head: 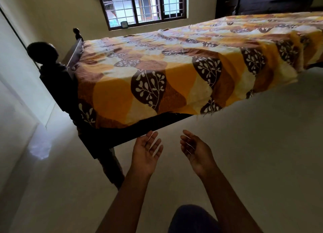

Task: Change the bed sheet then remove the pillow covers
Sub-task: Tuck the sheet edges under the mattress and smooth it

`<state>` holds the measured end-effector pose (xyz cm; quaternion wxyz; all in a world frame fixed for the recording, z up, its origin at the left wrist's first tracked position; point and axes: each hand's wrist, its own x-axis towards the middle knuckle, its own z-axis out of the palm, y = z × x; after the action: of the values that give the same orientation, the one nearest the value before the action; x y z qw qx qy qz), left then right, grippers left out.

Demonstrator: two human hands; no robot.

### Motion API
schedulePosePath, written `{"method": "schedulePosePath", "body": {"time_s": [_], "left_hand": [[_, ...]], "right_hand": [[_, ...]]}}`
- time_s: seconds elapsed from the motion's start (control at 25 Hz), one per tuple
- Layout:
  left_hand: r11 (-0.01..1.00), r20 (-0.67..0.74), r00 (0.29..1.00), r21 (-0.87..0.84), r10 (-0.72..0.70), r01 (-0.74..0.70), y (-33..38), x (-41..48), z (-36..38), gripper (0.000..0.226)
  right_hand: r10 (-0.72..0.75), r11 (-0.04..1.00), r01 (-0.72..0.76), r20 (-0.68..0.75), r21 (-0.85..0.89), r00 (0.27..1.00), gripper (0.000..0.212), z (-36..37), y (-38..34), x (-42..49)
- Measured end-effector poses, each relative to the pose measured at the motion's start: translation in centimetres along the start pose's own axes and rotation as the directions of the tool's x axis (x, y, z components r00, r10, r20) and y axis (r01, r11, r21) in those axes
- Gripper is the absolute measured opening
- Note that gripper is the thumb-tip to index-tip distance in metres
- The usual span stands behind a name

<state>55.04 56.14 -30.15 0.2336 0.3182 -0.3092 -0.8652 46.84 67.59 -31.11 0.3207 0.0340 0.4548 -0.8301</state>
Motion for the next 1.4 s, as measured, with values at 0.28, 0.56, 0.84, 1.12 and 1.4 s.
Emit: {"method": "schedulePosePath", "body": {"time_s": [0.28,0.56,0.84,1.12,1.4], "left_hand": [[0.998,0.012,1.000,0.069,-0.017,0.016,-6.0,1.3,8.1,0.038],[0.985,0.071,0.993,0.156,-0.089,0.077,-9.8,7.1,14.4,0.072],[0.973,0.032,0.999,0.230,-0.010,0.003,-10.7,12.7,16.7,0.048],[0.950,-0.057,0.959,0.132,-0.279,0.285,-8.3,8.5,17.7,0.027],[0.939,0.089,0.936,-0.015,-0.341,0.344,-2.0,4.4,16.1,0.022]], "right_hand": [[-0.039,0.999,0.040,-0.098,0.010,0.994,0.013,-3.6,-5.3,3.0],[-0.041,0.969,0.094,-0.228,0.228,0.973,0.032,-8.4,-10.0,10.9],[-0.033,0.985,0.072,-0.235,0.159,0.971,0.020,-7.4,-11.8,15.3],[0.021,0.961,0.066,-0.306,0.270,0.952,0.019,-6.8,-11.2,14.7],[0.053,0.952,0.005,-0.183,0.305,0.982,0.011,-4.8,-10.5,13.2]]}}
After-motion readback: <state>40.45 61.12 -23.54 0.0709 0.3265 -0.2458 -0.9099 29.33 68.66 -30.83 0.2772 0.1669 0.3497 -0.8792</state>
